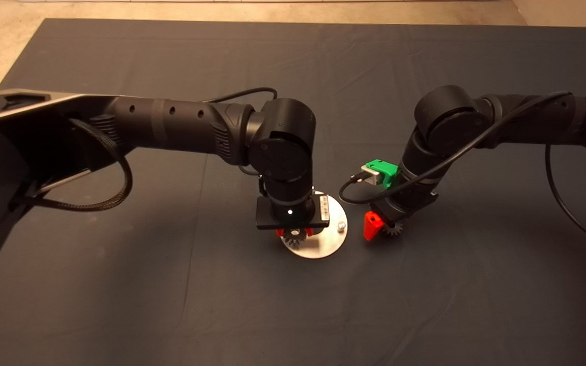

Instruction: Install three planetary gears onto the carrier pins

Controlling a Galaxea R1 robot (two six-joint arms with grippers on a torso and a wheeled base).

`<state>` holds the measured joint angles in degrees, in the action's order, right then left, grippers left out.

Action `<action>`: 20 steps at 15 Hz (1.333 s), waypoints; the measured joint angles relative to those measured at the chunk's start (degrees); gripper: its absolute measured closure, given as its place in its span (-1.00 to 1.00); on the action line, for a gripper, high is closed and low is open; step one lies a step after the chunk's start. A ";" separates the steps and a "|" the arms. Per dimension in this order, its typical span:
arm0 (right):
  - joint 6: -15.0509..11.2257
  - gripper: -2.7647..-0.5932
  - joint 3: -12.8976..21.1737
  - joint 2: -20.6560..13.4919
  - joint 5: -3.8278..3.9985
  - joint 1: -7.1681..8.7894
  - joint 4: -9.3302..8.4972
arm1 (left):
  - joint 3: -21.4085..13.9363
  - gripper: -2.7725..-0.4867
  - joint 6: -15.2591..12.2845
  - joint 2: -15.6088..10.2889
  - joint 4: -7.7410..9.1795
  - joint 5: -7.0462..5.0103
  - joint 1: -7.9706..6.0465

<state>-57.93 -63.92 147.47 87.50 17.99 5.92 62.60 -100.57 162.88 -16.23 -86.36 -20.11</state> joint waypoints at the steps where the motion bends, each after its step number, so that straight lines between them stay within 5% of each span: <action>1: 0.00 -0.97 0.00 -0.01 0.01 -0.05 0.00 | 0.05 0.71 0.83 0.00 -0.04 -0.02 0.00; 9: 0.00 -0.97 0.05 -0.17 0.17 -0.04 0.00 | 0.60 0.71 2.03 -0.16 -1.02 -0.13 2.25; 20: 0.00 -0.97 0.06 -0.15 0.15 -0.03 0.00 | 0.62 0.71 2.08 -0.48 -1.90 -0.22 2.84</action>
<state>-57.93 -63.85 147.32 87.65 17.96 5.92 63.22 -98.49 162.40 -18.13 -86.58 -17.27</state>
